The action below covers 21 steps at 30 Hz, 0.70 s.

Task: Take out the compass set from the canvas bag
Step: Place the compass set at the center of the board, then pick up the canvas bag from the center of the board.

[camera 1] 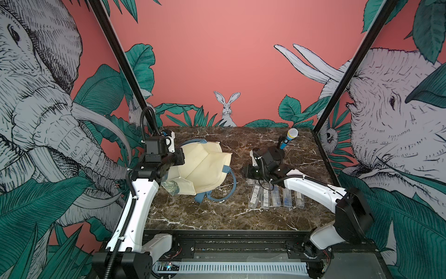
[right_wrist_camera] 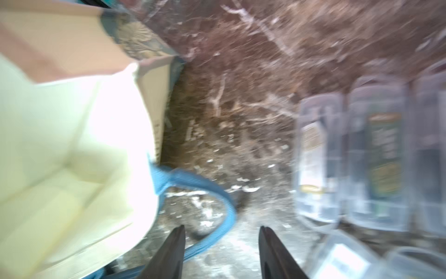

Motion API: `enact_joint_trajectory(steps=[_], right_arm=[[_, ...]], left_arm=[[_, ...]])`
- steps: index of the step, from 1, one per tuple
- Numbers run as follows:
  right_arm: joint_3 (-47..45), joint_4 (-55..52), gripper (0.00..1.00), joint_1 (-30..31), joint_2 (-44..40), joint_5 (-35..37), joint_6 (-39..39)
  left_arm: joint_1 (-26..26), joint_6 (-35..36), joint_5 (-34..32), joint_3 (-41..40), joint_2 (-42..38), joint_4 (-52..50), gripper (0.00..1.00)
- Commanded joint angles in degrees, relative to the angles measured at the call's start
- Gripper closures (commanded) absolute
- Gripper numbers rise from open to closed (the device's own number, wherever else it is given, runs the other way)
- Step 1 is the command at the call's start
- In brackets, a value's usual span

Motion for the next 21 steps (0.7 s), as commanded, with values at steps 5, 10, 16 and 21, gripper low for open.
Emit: enact_joint_trajectory(steps=[5,10,16,21], right_arm=[[-6.73,30.12,0.45,4.86,5.7,-6.0,24.85],[-7.59,37.91,0.37,5.62,11.11,-8.41,29.83],[-4.77,40.09,0.57,6.27,15.81,-10.48,31.36],[-0.32,30.13,0.85,6.71,12.68,-6.09,24.42]], left_arm=[[0.28,-3.74,2.66,-0.7,-1.52,2.46,1.0],[0.3,-4.3,3.15,-1.16,-1.57,2.92,1.0],[0.28,-4.41,3.45,-1.02,-1.08,3.21,1.0],[0.28,-3.74,2.82,-0.1,-0.76,1.5,1.0]])
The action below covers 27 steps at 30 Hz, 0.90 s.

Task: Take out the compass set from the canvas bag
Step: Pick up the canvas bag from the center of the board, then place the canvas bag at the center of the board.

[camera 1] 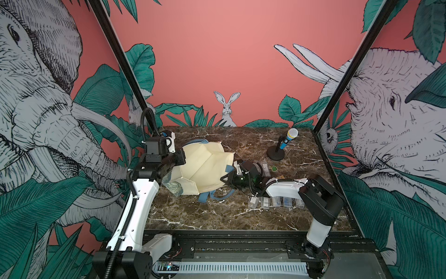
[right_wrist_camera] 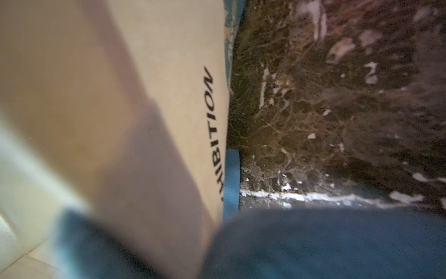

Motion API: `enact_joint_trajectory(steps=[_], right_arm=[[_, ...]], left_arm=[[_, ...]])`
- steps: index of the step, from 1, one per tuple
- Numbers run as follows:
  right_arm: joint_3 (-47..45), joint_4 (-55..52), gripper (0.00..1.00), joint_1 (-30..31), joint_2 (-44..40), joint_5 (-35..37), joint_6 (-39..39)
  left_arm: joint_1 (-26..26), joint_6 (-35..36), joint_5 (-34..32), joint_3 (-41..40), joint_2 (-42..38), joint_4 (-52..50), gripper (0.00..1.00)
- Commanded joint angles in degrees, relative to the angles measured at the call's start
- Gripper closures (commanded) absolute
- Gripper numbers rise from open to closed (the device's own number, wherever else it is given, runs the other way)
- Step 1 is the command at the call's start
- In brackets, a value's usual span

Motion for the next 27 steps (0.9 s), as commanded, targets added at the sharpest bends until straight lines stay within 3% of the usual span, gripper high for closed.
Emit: enact_joint_trajectory(steps=[1,4,16,23,27], right_arm=[[4.64,-5.2,0.88,0.42,-3.71,5.46,2.26],[10.51,-15.41,0.98,0.21,-4.53,7.93,-3.72],[41.85,-41.99,1.0,-8.24,3.69,0.64,-19.28],[48.85,-48.1,1.0,-11.59,6.4,-3.62,-23.45],[51.19,-49.99,1.0,-12.82,8.92,-5.75,-26.23]], left_arm=[[0.22,-0.52,0.67,1.48,-0.5,-0.11,1.0],[0.28,-0.47,0.3,3.74,0.28,-2.62,1.0],[0.2,-8.09,6.99,11.2,4.48,-9.76,1.0],[0.05,-11.47,7.47,10.23,4.67,-10.21,1.0],[-3.25,-13.68,6.26,6.14,4.19,-7.01,1.0]])
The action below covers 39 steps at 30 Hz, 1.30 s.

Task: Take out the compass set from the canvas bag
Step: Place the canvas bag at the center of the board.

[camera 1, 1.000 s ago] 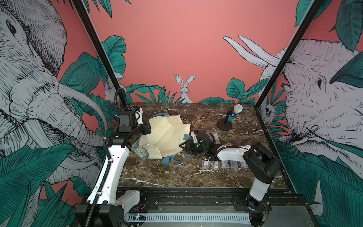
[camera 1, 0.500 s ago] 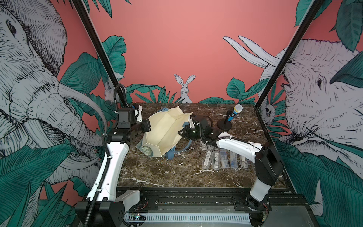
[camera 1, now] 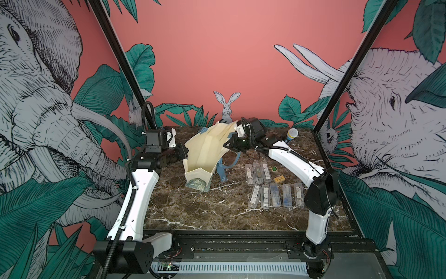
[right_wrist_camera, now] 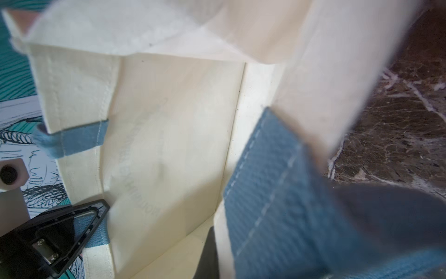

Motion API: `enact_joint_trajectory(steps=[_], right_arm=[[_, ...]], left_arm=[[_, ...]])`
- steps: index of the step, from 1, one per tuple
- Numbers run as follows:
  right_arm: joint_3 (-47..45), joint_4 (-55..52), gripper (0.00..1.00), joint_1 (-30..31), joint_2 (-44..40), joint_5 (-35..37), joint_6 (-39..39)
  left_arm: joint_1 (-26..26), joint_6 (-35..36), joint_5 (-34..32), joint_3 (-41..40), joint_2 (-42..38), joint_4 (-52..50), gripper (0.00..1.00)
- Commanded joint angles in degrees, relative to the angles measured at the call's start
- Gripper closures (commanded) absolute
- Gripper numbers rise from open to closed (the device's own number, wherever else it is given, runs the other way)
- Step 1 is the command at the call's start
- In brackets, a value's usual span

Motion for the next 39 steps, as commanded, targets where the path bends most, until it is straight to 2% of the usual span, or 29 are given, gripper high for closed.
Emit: enact_joint_trajectory(steps=[1,5,9,12,14,16,21,24,27,33,35,39], right_arm=[[2.16,-1.05,1.0,-2.14,2.17,-0.31,-3.86],[4.34,-2.93,0.99,-3.31,5.44,-2.04,-5.93],[7.75,-5.95,0.97,-3.71,8.73,-3.27,-8.1],[10.32,-7.23,0.95,-3.71,10.9,-4.09,-9.54],[13.23,-9.71,0.94,-3.71,12.36,-4.12,-11.55],[15.2,-11.53,0.93,-3.88,13.36,-4.25,-13.02],[22.04,-17.87,0.91,-4.24,15.99,-4.0,-16.69],[27.6,-22.13,0.91,-4.32,18.31,-3.96,-18.15],[27.62,-21.84,0.91,-4.32,18.39,-4.02,-18.09],[24.08,-19.36,0.91,-4.32,16.93,-3.68,-18.11],[22.61,-17.53,0.91,-4.3,16.46,-4.02,-17.73],[22.65,-17.13,0.91,-4.41,16.44,-4.07,-18.42]], left_arm=[[-3.0,-3.81,-0.44,-3.25,-1.34,1.24,1.0],[-6.06,-5.64,-1.31,-7.22,-1.04,5.85,0.98],[-6.41,-4.55,-1.0,-9.17,-0.77,8.27,0.73],[-6.33,0.32,-3.35,-7.18,-0.06,6.98,0.51],[-6.32,3.68,-4.97,-4.87,1.89,6.58,0.43],[-6.32,5.96,-5.82,-3.08,4.47,7.21,0.39],[-6.14,8.66,-3.34,1.01,11.01,10.51,0.39],[-6.07,12.38,-6.85,4.38,13.55,8.55,0.38],[-5.2,16.24,-11.59,7.88,15.12,7.09,0.37],[-5.28,22.07,-14.12,11.49,15.86,7.38,0.35],[-5.27,21.97,-11.54,10.29,15.5,10.39,0.26],[-5.27,20.97,-5.6,14.98,21.32,9.73,0.26]])
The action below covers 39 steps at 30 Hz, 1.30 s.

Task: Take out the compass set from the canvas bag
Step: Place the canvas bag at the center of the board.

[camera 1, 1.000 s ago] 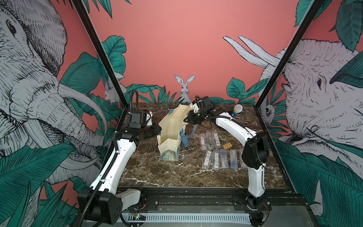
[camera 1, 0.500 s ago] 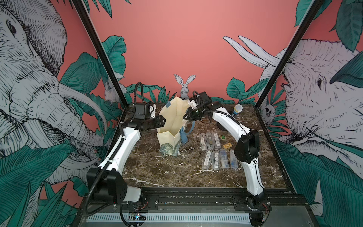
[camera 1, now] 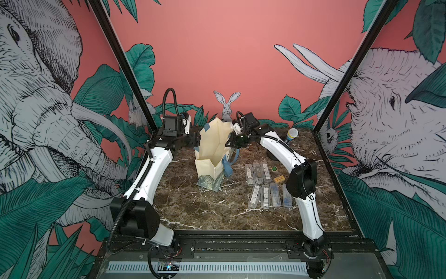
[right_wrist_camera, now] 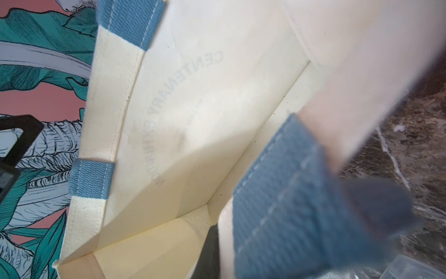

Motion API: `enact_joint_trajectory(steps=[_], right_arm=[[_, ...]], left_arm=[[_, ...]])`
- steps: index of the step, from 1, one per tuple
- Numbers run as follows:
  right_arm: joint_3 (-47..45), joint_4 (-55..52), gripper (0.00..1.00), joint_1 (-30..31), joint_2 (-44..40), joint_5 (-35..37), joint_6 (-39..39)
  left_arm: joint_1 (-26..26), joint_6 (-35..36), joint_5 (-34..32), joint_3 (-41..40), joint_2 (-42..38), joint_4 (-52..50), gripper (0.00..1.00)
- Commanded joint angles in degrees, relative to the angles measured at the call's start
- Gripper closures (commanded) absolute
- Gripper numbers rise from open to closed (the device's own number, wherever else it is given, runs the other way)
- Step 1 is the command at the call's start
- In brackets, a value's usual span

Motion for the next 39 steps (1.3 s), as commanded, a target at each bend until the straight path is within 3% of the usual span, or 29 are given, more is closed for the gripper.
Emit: enact_joint_trajectory(steps=[1,7,14,19,24,32,39], right_arm=[[-0.5,0.37,0.91,-0.45,-1.57,0.45,-1.68],[2.25,-1.05,0.91,-1.23,-0.19,-1.07,-3.08],[8.75,-3.91,0.91,-2.51,3.04,-2.38,-4.11],[17.15,-7.11,0.91,-3.31,7.2,-2.59,-3.36],[18.93,-5.04,0.9,-3.59,8.97,-2.32,-0.33],[17.63,-1.99,0.59,-3.97,7.78,-1.12,0.62],[18.33,-5.27,0.51,-4.05,5.0,0.5,-2.66]], left_arm=[[0.1,0.91,4.08,3.18,4.12,0.93,0.26],[0.06,-0.6,8.97,4.29,8.76,1.42,0.4],[0.2,-1.79,9.14,3.13,8.14,-0.33,0.82],[0.11,-8.24,11.11,-0.7,5.2,1.42,1.0],[0.16,-15.27,12.13,-5.77,2.95,3.45,1.0],[0.11,-17.56,9.5,-7.7,1.02,5.05,1.0],[0.13,-14.21,6.99,-5.96,0.51,4.86,0.65]])
